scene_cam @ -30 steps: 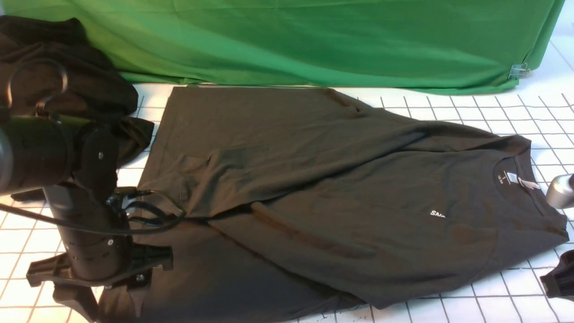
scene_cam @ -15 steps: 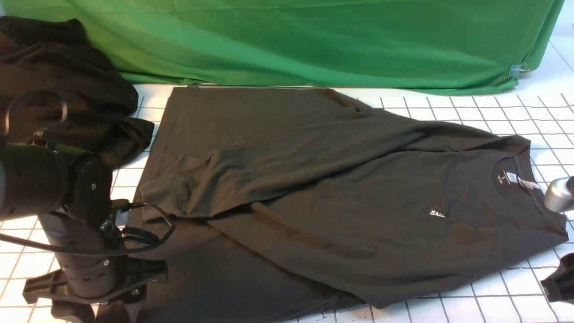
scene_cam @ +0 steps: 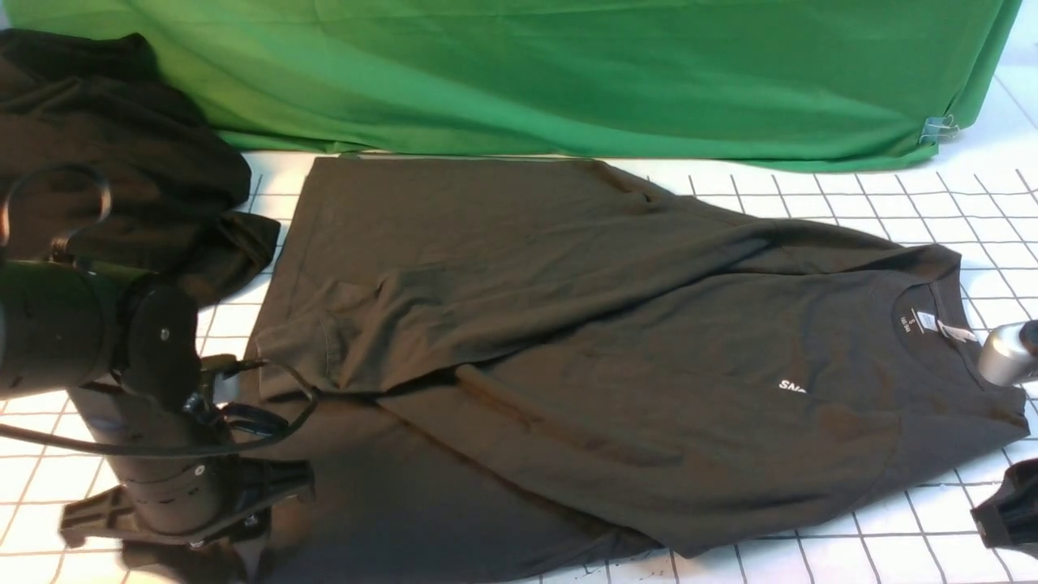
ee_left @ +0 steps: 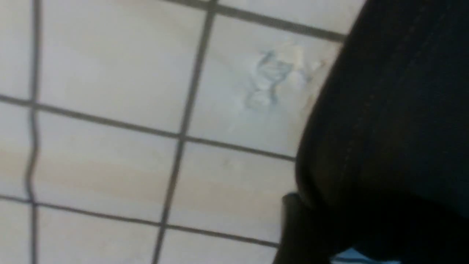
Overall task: Fold a long-sleeved shirt over a white checkered tablecloth.
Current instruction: 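Grasp the near edge of the shirt at its hem and shoulder corners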
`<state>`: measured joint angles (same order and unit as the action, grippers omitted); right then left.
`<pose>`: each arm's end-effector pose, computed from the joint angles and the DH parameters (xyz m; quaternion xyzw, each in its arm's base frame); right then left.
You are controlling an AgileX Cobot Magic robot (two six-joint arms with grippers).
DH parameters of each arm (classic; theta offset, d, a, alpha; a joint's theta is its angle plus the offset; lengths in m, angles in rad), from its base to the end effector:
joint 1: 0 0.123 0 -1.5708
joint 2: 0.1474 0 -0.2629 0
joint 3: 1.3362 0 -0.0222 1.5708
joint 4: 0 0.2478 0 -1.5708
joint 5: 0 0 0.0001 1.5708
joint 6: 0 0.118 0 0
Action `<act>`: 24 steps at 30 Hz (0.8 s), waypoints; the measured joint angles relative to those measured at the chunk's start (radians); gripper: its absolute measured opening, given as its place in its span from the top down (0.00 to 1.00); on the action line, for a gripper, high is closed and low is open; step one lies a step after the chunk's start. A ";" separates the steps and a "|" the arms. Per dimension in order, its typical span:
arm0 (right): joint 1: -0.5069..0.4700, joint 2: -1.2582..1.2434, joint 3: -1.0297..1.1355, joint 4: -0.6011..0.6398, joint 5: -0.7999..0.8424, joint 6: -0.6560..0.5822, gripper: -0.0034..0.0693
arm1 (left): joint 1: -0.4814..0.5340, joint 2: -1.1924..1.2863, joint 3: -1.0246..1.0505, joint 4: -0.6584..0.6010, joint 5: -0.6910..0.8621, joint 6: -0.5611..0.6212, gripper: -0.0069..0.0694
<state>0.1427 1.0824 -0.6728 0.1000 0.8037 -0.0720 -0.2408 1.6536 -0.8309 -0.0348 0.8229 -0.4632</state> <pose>0.2017 0.0375 0.2071 -0.0786 0.9713 0.0505 0.2186 0.2518 -0.0649 0.1112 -0.1226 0.9923 -0.0142 0.0014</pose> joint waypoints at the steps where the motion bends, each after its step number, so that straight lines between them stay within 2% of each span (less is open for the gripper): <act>1: 0.013 0.000 0.000 0.004 -0.016 -0.012 0.59 | 0.003 0.000 0.000 -0.037 -0.013 0.073 0.67; 2: 0.029 0.000 0.000 0.007 -0.030 -0.027 0.57 | 0.004 0.000 0.000 -0.072 -0.025 0.132 0.76; 3: 0.038 0.000 0.000 0.007 -0.033 -0.028 0.56 | 0.004 0.000 0.000 -0.079 -0.027 0.144 0.77; 4: 0.071 0.000 0.000 0.009 -0.053 -0.039 0.49 | 0.004 0.000 0.000 -0.150 -0.046 0.237 0.84; 5: 0.094 0.004 0.000 0.012 -0.062 -0.044 0.46 | 0.004 0.000 0.001 -0.184 -0.053 0.269 0.85; 7: 0.167 0.027 -0.007 0.012 -0.075 -0.080 0.33 | 0.003 -0.008 0.003 -0.234 -0.065 0.315 0.86; 8: 0.174 0.027 -0.008 0.012 -0.075 -0.080 0.31 | 0.003 -0.010 0.004 -0.236 -0.065 0.317 0.86; 9: 0.232 0.064 -0.018 0.012 -0.092 -0.104 0.24 | 0.003 -0.031 0.004 -0.242 -0.067 0.321 0.86; 11: 0.312 0.131 -0.032 0.012 -0.115 -0.117 0.18 | 0.003 -0.080 0.006 -0.242 -0.062 0.321 0.86; 17: 0.429 0.302 -0.089 -0.004 -0.169 -0.133 0.15 | 0.003 -0.179 0.009 -0.242 -0.031 0.321 0.86; 24: 0.532 0.489 -0.220 -0.149 -0.178 -0.134 0.15 | 0.003 -0.204 0.009 -0.177 0.019 0.279 0.86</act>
<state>0.6746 1.5718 -0.8932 -0.0487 0.6254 -0.2057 -0.2378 1.4500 -0.8215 -0.2117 0.8422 -0.1841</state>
